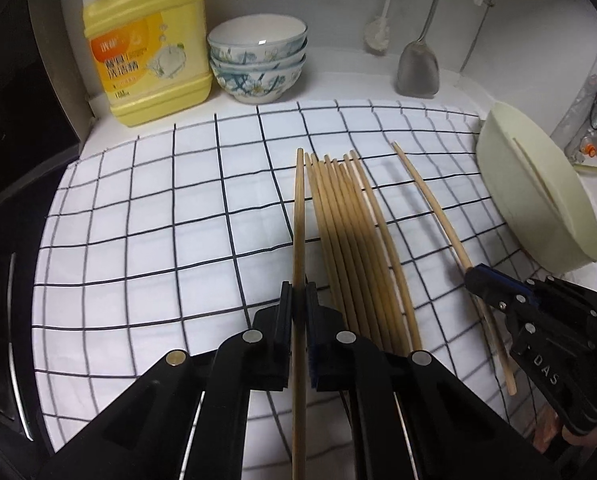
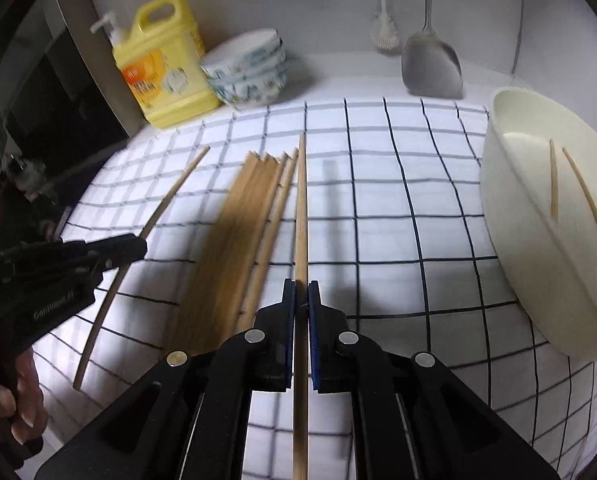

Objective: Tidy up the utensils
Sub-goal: 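Lift both held chopsticks and carry them over the basin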

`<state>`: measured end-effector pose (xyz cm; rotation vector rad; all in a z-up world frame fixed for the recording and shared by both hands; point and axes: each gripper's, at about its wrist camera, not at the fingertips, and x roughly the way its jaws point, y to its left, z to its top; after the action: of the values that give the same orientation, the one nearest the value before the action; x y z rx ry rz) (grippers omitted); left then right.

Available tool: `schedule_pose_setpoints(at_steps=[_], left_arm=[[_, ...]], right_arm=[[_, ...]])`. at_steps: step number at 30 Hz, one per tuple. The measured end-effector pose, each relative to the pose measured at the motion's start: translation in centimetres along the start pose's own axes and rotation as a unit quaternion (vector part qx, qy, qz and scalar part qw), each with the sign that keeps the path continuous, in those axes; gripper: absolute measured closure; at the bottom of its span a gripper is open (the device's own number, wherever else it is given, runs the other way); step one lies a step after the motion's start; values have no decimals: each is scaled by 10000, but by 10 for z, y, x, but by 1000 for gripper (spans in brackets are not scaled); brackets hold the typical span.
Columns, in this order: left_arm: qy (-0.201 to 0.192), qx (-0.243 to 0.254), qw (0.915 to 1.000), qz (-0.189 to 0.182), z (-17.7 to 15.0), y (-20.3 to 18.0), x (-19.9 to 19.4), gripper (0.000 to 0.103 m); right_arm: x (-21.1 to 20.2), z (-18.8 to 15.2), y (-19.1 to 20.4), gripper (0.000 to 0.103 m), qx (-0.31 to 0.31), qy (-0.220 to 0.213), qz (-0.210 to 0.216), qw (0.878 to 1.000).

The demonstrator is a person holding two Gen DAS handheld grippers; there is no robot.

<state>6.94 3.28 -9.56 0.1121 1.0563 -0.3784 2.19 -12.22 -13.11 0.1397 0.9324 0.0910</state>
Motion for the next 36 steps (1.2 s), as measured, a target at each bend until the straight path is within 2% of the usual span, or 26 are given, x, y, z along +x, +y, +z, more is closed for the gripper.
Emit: schedule_pose_setpoints(at_steps=[6,15,21,24,31,36], left_arm=[[-322,245,9990,-204,8,-13,-44,96],[-735,711,9910,-861,39,-75,-74,96],[-828,920,9850,-1205,59,-136,-69,96],[-726,899,9841,-1346,70,-164,-61,96],[-686,1037,9821,-1416,99,-226,-39,96],[-550,1037,9828,-1425,122,-261,-12,96]], right_arm=[[-52,8,-1,97,274,-429,-10,9987],[-124,12,-53,97,712,-926,-678,9908],[-153,11,-112,97,958,-1091,-958,9848],[-160,13,-143,97,1100,-1114,-1002,9826],[-167,24,-206,97,1468,-1150,-953,9778],[-154,32,-247,97,1636,-1081,-840,9770]])
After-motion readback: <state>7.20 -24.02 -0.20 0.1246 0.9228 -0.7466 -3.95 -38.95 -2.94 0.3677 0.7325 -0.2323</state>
